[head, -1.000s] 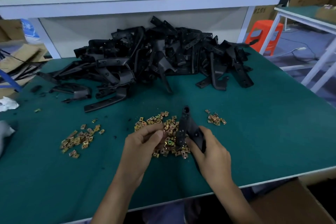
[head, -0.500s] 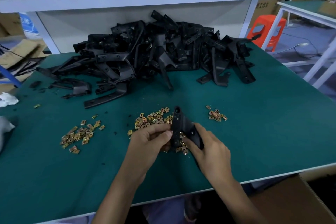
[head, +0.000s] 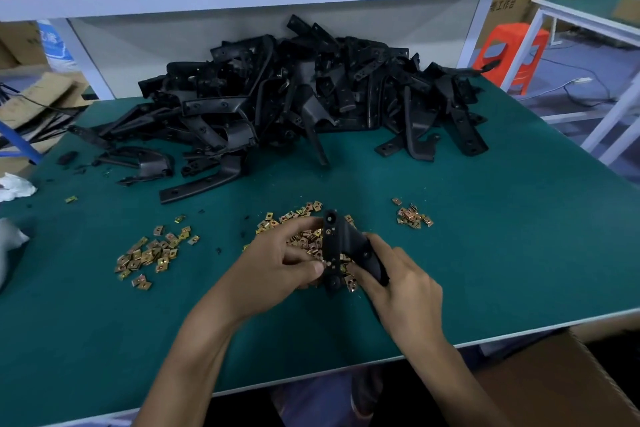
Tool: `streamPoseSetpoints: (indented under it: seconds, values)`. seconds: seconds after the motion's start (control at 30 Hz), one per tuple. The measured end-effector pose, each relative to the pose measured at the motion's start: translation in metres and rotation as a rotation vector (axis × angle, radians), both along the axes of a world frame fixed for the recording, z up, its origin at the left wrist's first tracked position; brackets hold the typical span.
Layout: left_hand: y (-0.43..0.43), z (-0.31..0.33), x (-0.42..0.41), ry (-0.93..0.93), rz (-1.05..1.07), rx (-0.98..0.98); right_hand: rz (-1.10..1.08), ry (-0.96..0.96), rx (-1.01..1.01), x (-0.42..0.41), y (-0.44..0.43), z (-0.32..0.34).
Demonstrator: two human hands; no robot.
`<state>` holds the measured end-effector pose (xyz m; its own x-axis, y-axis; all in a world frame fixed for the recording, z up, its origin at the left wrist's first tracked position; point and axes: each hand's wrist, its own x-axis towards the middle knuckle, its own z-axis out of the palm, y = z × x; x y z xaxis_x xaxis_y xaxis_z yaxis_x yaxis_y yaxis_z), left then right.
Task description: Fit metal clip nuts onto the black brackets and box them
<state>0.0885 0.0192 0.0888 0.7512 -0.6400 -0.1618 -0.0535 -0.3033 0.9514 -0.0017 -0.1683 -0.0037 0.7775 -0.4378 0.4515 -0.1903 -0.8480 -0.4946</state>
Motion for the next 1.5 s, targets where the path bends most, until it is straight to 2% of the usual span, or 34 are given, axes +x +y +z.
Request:
streamPoseSetpoints:
  seconds: [0.13,0.27,0.37,0.43,0.53,0.67,0.77,0.83,0.9,0.97,1.0,1.1,1.13,1.33,1.4,1.5]
  values:
    - [0.002,0.008,0.007,-0.045,-0.113,0.096,0.048,0.035,0.024,-0.001,-0.001,0.002]
    - [-0.006,0.007,0.008,-0.003,-0.095,0.085,0.041,0.034,0.013,0.0,0.0,0.002]
    - [-0.015,-0.002,-0.001,0.042,0.044,-0.018,-0.049,-0.016,0.039,0.001,0.0,0.0]
    - [-0.026,-0.011,-0.01,-0.001,0.191,-0.024,-0.138,-0.069,0.11,0.0,0.0,-0.001]
    - [-0.045,-0.019,-0.024,-0.258,0.319,0.024,-0.216,-0.138,0.149,-0.002,0.002,0.001]
    - [-0.069,-0.017,-0.026,-0.792,0.347,0.214,-0.266,-0.192,0.207,-0.004,0.0,0.004]
    - [-0.082,-0.015,-0.017,-0.974,0.307,0.238,-0.262,-0.228,0.299,-0.004,-0.001,0.004]
    - [-0.086,-0.013,-0.01,-0.936,0.236,0.201,-0.26,-0.246,0.37,-0.003,-0.004,0.003]
    - [-0.09,-0.013,-0.002,-0.744,0.147,0.078,-0.274,-0.276,0.5,-0.002,-0.01,0.001]
    - [-0.093,-0.018,0.007,-0.586,0.111,0.049,-0.292,-0.325,0.648,-0.002,-0.017,0.0]
    - [-0.092,-0.024,0.012,-0.6,0.089,0.116,-0.292,-0.345,0.687,-0.002,-0.018,-0.001]
    - [-0.096,-0.049,0.015,-0.796,-0.092,0.475,-0.286,-0.351,0.708,-0.001,-0.018,-0.003]
    - [-0.097,-0.056,0.012,-0.825,-0.149,0.529,-0.286,-0.345,0.71,-0.001,-0.018,-0.003]
    - [-0.107,-0.067,0.009,-0.96,-0.136,0.562,-0.265,-0.29,0.66,0.0,-0.017,-0.002]
    - [-0.11,-0.067,0.01,-0.949,-0.162,0.586,-0.26,-0.289,0.672,-0.002,-0.017,-0.002]
    - [-0.116,-0.061,0.014,-0.884,-0.121,0.491,-0.277,-0.341,0.763,-0.004,-0.017,-0.001]
